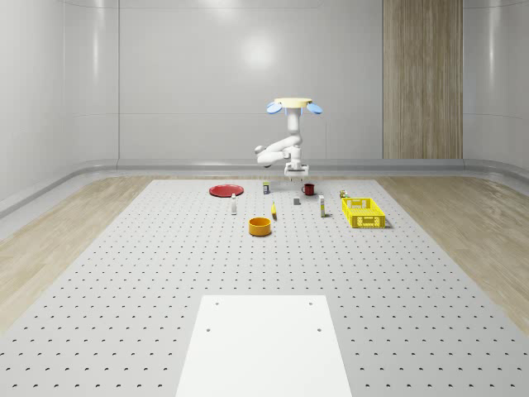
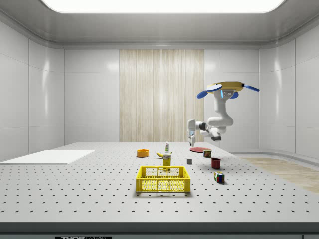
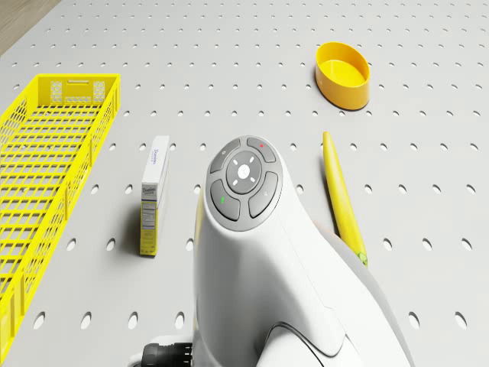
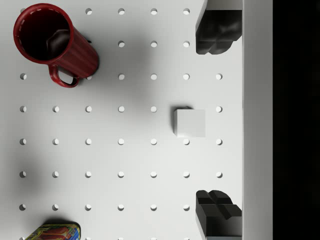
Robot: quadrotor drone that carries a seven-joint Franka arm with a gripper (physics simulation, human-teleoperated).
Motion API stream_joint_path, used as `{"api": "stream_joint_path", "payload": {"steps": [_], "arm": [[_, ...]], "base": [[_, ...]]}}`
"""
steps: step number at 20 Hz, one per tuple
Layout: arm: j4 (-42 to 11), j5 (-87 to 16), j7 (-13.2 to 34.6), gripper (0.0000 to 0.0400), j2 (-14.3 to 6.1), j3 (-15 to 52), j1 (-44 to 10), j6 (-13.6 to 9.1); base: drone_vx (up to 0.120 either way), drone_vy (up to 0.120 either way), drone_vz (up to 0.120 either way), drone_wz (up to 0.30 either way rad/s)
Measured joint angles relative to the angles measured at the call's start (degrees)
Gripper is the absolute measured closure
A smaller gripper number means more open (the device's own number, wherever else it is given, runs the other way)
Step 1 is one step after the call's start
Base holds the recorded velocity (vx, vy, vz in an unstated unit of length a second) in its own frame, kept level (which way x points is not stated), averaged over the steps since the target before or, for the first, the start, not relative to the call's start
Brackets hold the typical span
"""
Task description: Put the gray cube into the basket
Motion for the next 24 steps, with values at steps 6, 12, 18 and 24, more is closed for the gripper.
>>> {"api": "stream_joint_path", "payload": {"steps": [6, 12, 18, 24], "arm": [[0.1, 0.9, 0.6, 0.0, -1.7, 0.6, -0.7, 1.5], [0.2, 1.8, 1.1, 0.0, -3.4, 1.1, -1.2, 3.0], [0.6, 0.8, 1.2, 0.0, -5.5, -0.4, -1.3, 5.5], [1.7, -3.2, 0.7, 0.0, -7.9, -5.1, -1.2, 9.5]], "base": [[0.047, 0.0, -0.12, 0.0], [0.04, 0.0, -0.093, 0.0], [0.02, 0.0, 0.0, 0.0], [0.0, 0.0, 0.0, 0.0]]}}
